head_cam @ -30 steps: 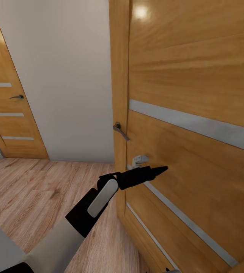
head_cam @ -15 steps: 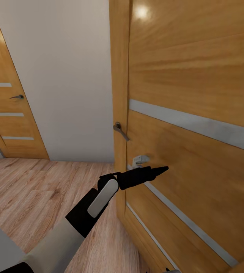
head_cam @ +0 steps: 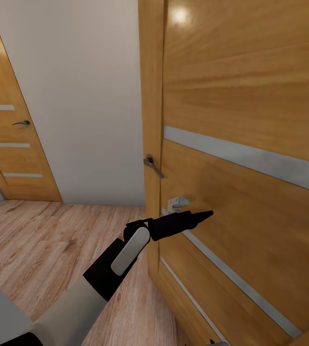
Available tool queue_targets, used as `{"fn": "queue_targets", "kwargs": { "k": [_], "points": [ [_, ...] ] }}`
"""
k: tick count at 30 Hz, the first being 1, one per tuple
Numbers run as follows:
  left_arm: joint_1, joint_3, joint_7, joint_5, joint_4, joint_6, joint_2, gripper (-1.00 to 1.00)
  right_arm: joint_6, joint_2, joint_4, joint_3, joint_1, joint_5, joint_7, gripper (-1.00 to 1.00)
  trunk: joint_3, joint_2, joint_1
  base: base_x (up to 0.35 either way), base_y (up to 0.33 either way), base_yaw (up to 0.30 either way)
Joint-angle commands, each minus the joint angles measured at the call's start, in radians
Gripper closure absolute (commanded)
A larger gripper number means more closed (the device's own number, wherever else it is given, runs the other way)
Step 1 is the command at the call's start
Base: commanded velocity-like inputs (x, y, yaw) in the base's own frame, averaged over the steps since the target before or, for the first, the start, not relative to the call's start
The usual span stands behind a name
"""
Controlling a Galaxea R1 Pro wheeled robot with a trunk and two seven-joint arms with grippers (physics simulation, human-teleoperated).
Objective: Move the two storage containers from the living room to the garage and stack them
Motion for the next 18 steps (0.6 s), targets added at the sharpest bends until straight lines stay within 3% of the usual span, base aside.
{"fn": "queue_targets", "kwargs": {
  "k": [1,5,8,10,12,15,18],
  "points": [
    [0.000,0.001,0.001,0.005,0.005,0.004,0.000,-1.00,-0.003,0.000,0.001,0.005,-0.001,0.000,-0.005,-1.00,-0.001,0.000,0.000,0.000,0.000,0.000],
    [0.000,0.003,0.007,-0.014,0.054,-0.016,0.000,-1.00,-0.003,0.000,0.001,0.005,-0.001,0.000,-0.004,-1.00,-0.001,0.000,0.000,0.000,0.000,0.000],
    [0.000,0.007,0.009,-0.074,0.132,-0.028,0.000,-1.00,-0.003,0.000,0.001,0.005,-0.001,0.000,-0.004,-1.00,-0.001,0.000,0.000,0.000,0.000,0.000],
    [0.000,0.031,0.009,-0.147,0.201,-0.041,0.000,-1.00,-0.003,0.000,0.001,0.005,-0.001,0.000,-0.004,-1.00,-0.001,0.000,0.000,0.000,0.000,0.000],
    [0.000,0.049,0.009,-0.174,0.229,-0.061,0.000,-1.00,-0.003,0.000,0.001,0.005,-0.001,0.000,-0.004,-1.00,-0.001,0.000,0.000,0.000,0.000,0.000],
    [0.001,0.066,0.008,-0.206,0.322,-0.152,0.000,-1.00,-0.004,0.000,0.001,0.005,-0.001,0.000,-0.004,-1.00,-0.001,0.000,0.000,0.000,0.000,0.000],
    [0.000,0.073,0.004,-0.218,0.504,-0.286,0.030,-1.00,-0.004,0.000,0.001,0.005,-0.001,0.000,-0.004,-1.00,-0.001,0.000,0.000,0.000,0.000,0.000]
  ]
}}
